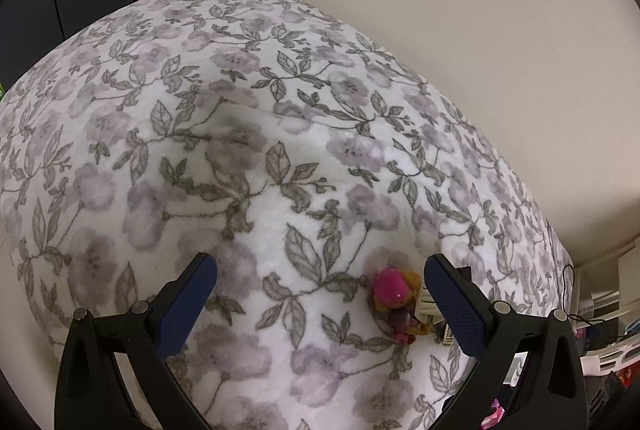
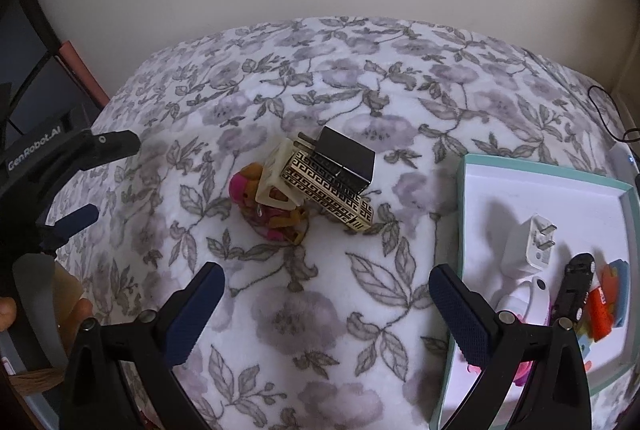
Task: Organize rigid objects
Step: 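Move both tools from the tray back over the pile of items, then grasp black charger block with right gripper while left tool approaches cream clip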
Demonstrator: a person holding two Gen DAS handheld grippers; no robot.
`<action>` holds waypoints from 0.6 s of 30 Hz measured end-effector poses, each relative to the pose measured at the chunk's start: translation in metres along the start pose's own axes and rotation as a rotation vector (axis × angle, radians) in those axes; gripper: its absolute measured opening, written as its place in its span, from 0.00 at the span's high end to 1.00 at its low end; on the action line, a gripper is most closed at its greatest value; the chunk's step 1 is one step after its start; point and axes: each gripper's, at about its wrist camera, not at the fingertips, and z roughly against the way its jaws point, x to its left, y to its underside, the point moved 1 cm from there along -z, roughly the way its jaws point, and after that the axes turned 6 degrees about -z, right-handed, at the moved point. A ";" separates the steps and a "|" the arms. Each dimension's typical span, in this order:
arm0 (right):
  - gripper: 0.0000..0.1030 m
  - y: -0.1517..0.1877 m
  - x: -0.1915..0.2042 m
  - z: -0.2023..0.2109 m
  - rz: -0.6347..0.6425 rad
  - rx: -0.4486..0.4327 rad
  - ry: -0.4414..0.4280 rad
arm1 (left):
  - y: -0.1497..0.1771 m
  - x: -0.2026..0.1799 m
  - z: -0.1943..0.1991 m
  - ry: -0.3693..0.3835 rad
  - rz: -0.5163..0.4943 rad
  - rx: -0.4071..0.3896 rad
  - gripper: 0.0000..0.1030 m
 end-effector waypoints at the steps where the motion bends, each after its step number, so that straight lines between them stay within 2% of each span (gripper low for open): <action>1: 0.00 -0.002 -0.001 -0.001 -0.005 -0.001 -0.001 | -0.001 0.000 -0.001 0.000 -0.002 -0.001 0.00; 6: 0.00 -0.016 -0.013 -0.007 -0.045 -0.006 -0.011 | -0.005 -0.001 -0.011 0.033 -0.002 0.014 0.00; 11: 0.00 -0.028 -0.022 -0.011 -0.063 -0.023 -0.005 | -0.004 -0.008 -0.030 0.078 -0.015 0.070 0.00; 14: 0.08 -0.036 -0.028 -0.017 -0.092 -0.018 -0.020 | -0.001 -0.017 -0.039 0.099 -0.035 0.112 0.00; 17: 0.09 -0.040 -0.029 -0.025 -0.106 -0.009 -0.037 | 0.000 -0.026 -0.050 0.117 -0.051 0.151 0.00; 18: 0.12 -0.041 -0.028 -0.028 -0.103 -0.004 -0.038 | 0.001 -0.029 -0.054 0.114 -0.054 0.164 0.00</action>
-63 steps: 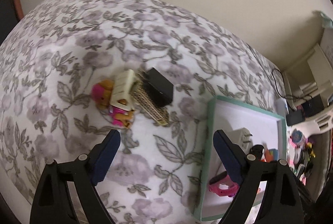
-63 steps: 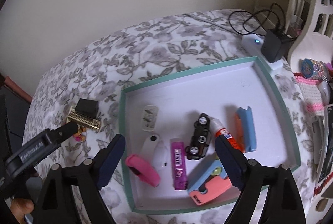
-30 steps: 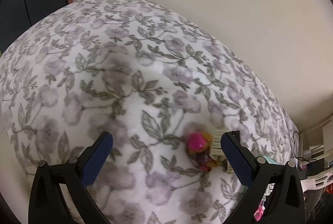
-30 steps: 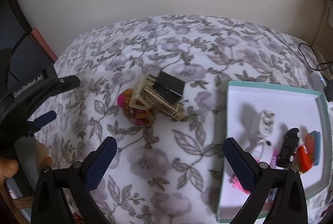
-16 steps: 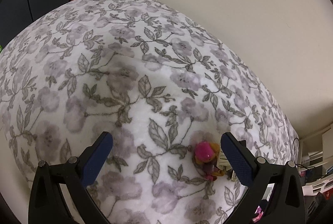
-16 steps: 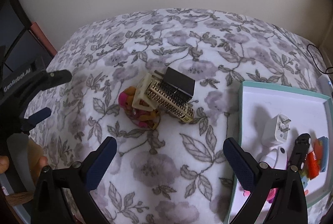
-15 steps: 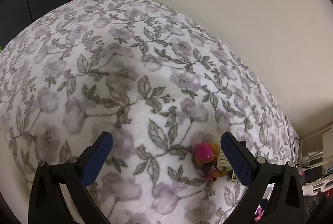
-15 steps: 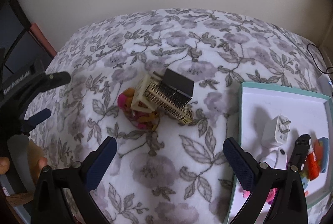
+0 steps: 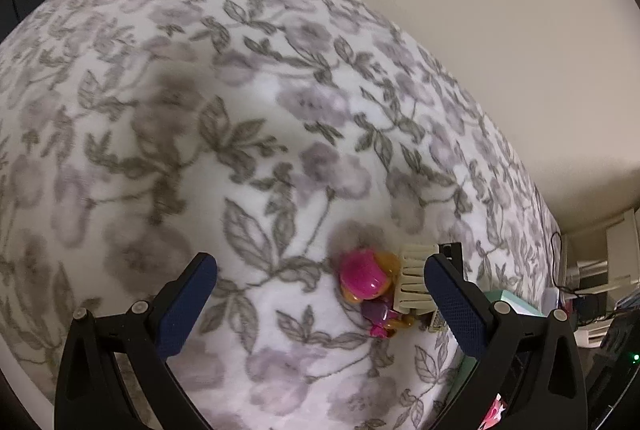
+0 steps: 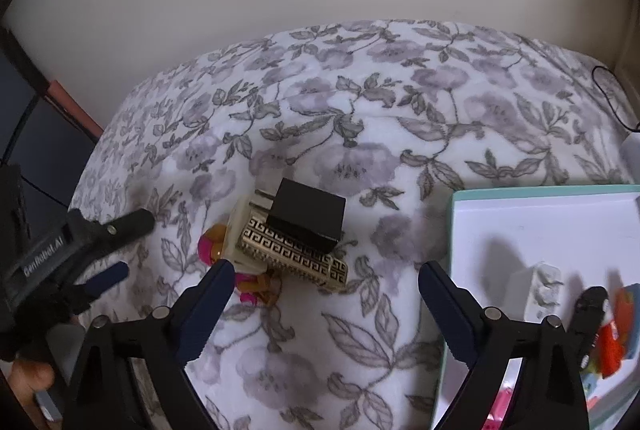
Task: Organize rigid objects
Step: 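Grasp black charger block with right gripper while left tool approaches cream clip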
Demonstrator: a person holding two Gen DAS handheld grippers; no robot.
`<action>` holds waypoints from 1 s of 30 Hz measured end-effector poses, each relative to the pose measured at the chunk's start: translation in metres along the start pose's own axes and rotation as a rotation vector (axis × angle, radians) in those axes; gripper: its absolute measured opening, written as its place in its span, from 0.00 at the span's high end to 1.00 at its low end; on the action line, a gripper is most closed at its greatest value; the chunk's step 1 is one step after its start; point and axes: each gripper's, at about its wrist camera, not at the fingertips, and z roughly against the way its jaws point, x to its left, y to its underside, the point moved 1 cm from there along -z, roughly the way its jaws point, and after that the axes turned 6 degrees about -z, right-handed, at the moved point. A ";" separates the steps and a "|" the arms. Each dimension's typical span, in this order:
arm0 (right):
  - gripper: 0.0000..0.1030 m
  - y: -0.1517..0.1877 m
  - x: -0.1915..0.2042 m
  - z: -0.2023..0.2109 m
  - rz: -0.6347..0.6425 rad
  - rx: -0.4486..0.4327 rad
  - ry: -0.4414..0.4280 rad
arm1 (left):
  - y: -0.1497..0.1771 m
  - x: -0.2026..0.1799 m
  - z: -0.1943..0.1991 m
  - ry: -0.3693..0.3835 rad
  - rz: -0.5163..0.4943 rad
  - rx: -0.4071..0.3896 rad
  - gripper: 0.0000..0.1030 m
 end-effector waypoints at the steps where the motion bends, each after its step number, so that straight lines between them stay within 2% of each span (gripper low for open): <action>1: 0.15 -0.001 0.001 -0.004 0.002 0.008 -0.002 | 0.000 -0.001 -0.003 -0.004 -0.001 0.009 0.00; 2: 0.17 -0.001 0.001 -0.007 0.001 0.016 -0.007 | 0.000 -0.003 -0.006 -0.003 -0.001 0.017 0.00; 6: 0.18 -0.007 -0.003 -0.018 -0.053 0.029 -0.061 | -0.002 -0.010 -0.016 0.019 -0.004 0.034 0.00; 17: 0.29 -0.021 -0.017 -0.039 -0.177 0.037 -0.170 | -0.017 -0.016 -0.033 -0.007 0.023 0.042 0.00; 21: 0.30 -0.025 -0.018 -0.046 -0.206 0.042 -0.209 | -0.019 -0.024 -0.044 -0.013 0.008 0.059 0.00; 26: 0.44 -0.025 -0.020 -0.057 -0.238 0.065 -0.240 | -0.018 -0.031 -0.054 -0.013 -0.001 0.078 0.00; 30: 0.46 -0.025 -0.022 -0.060 -0.266 0.073 -0.271 | -0.016 -0.030 -0.058 -0.016 0.002 0.096 0.00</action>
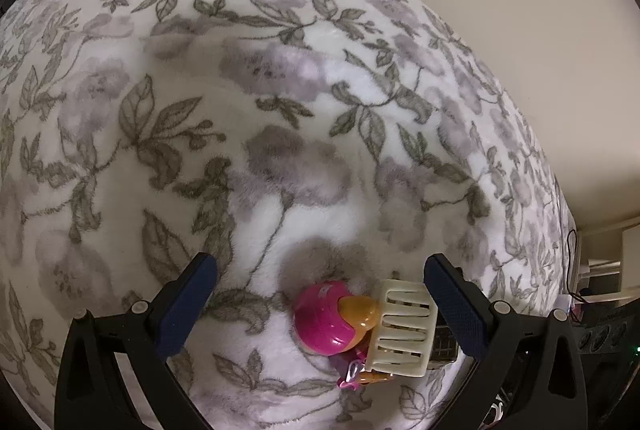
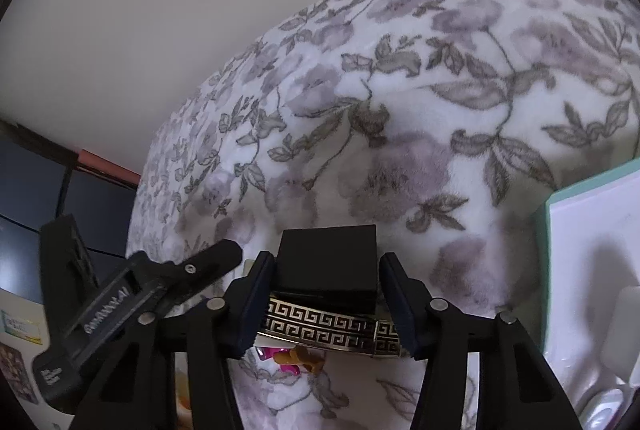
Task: Organize rigid objects
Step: 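Grasp black charger block with right gripper while left tool approaches cream clip, then close left gripper on cream plastic clip while right gripper holds black charger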
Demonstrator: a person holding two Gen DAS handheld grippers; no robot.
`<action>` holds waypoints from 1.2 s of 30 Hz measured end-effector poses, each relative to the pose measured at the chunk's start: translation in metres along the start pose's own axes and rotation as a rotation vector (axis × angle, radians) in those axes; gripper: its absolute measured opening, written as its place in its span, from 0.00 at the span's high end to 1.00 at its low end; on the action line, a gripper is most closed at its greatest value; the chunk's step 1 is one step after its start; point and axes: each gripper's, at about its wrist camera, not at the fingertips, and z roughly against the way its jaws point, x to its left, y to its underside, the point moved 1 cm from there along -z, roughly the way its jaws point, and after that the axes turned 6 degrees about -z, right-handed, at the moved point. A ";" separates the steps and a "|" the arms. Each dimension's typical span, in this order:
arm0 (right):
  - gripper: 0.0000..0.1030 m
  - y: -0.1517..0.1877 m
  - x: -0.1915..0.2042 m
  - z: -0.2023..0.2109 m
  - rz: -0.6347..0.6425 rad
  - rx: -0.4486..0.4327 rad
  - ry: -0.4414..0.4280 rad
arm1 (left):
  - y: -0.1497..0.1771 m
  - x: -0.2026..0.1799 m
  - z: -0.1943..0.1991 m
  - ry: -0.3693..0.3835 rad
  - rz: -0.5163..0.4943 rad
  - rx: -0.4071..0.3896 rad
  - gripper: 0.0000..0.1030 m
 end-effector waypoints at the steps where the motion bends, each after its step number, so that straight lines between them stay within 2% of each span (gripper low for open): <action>1: 0.46 0.000 0.000 0.001 0.002 0.000 0.001 | 0.000 0.000 -0.001 0.005 0.000 0.004 0.00; 7: 0.46 0.000 -0.001 0.004 0.005 -0.006 0.014 | 0.001 -0.003 0.003 0.015 -0.023 0.004 0.00; 16: 0.46 -0.008 -0.013 0.016 -0.012 0.000 0.119 | -0.002 -0.016 0.004 -0.008 -0.074 0.008 0.00; 28: 0.46 -0.016 -0.028 0.030 -0.066 0.011 0.161 | 0.004 -0.034 -0.004 -0.050 -0.175 0.036 0.00; 31: 0.46 -0.017 -0.029 0.032 -0.075 0.014 0.155 | 0.006 -0.040 -0.005 -0.060 -0.209 0.037 0.09; 32: 0.46 -0.017 -0.030 0.033 -0.077 0.015 0.155 | 0.007 -0.042 -0.005 -0.067 -0.224 0.037 0.15; 33: 0.46 -0.018 -0.030 0.033 -0.077 0.015 0.155 | 0.007 -0.045 -0.005 -0.078 -0.241 0.036 0.20; 36: 0.46 -0.018 -0.029 0.034 -0.073 0.015 0.162 | 0.009 -0.058 -0.007 -0.129 -0.312 0.029 0.28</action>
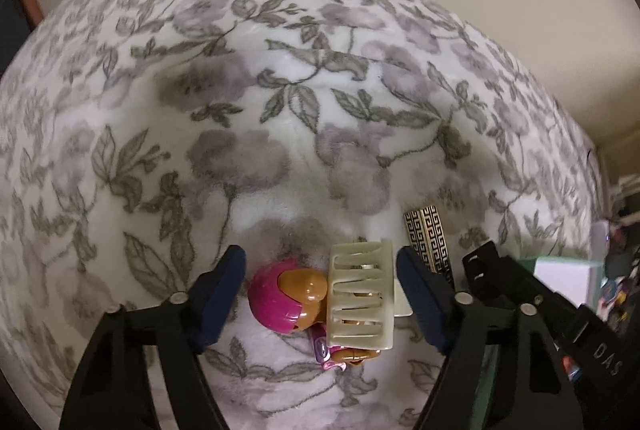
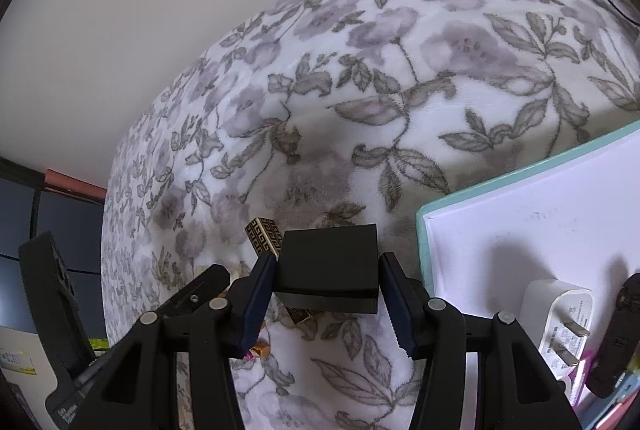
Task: Organize rigid objects
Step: 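Close left gripper on cream plastic clip while right gripper holds black charger, then carry cream clip with left tool while right tool carries black charger to tray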
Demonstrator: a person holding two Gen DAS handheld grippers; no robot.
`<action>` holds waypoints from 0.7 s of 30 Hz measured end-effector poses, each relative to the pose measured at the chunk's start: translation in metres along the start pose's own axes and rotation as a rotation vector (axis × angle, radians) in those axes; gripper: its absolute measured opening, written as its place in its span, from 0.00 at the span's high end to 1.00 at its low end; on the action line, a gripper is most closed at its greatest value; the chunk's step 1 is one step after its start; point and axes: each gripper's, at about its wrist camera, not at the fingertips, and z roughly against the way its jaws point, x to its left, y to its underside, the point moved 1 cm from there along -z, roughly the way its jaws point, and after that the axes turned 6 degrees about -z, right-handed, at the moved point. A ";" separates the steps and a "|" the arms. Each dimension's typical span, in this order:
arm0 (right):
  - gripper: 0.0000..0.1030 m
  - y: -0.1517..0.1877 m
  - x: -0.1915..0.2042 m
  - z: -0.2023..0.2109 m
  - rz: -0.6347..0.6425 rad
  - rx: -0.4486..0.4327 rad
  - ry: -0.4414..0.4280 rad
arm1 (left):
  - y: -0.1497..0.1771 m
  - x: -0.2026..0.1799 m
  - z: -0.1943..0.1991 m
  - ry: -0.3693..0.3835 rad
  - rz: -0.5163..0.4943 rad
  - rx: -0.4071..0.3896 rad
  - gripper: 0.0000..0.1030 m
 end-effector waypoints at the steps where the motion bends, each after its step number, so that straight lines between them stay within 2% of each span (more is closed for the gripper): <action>1: 0.46 0.000 0.000 0.000 -0.002 0.001 -0.001 | -0.001 -0.003 0.001 -0.011 -0.021 -0.002 0.31; 2: 0.46 0.000 -0.001 0.001 -0.004 0.002 -0.002 | -0.002 -0.008 0.000 -0.021 -0.042 -0.003 0.37; 4: 0.46 0.000 -0.001 0.001 -0.007 0.002 -0.004 | -0.004 -0.016 0.001 -0.054 -0.090 -0.007 0.42; 5: 0.46 0.000 -0.001 0.002 -0.008 0.002 -0.004 | -0.005 -0.019 0.000 -0.065 -0.113 -0.009 0.51; 6: 0.46 0.000 -0.001 0.002 -0.010 0.002 -0.005 | -0.005 -0.021 0.001 -0.075 -0.129 -0.012 0.54; 8: 0.46 0.000 -0.001 0.002 -0.009 0.003 -0.004 | -0.005 -0.025 0.003 -0.110 -0.164 -0.016 0.56; 10: 0.46 -0.001 -0.001 0.002 -0.012 0.004 -0.006 | -0.006 -0.029 0.004 -0.121 -0.190 -0.021 0.62; 11: 0.46 -0.001 -0.002 0.003 -0.013 0.004 -0.008 | -0.003 -0.029 0.007 -0.103 -0.194 -0.020 0.71; 12: 0.46 -0.001 -0.002 0.003 -0.016 0.004 -0.009 | -0.003 -0.029 0.006 -0.082 -0.192 -0.016 0.72; 21: 0.46 -0.002 -0.006 0.008 -0.030 0.000 -0.010 | -0.001 -0.034 0.010 -0.075 -0.203 -0.026 0.72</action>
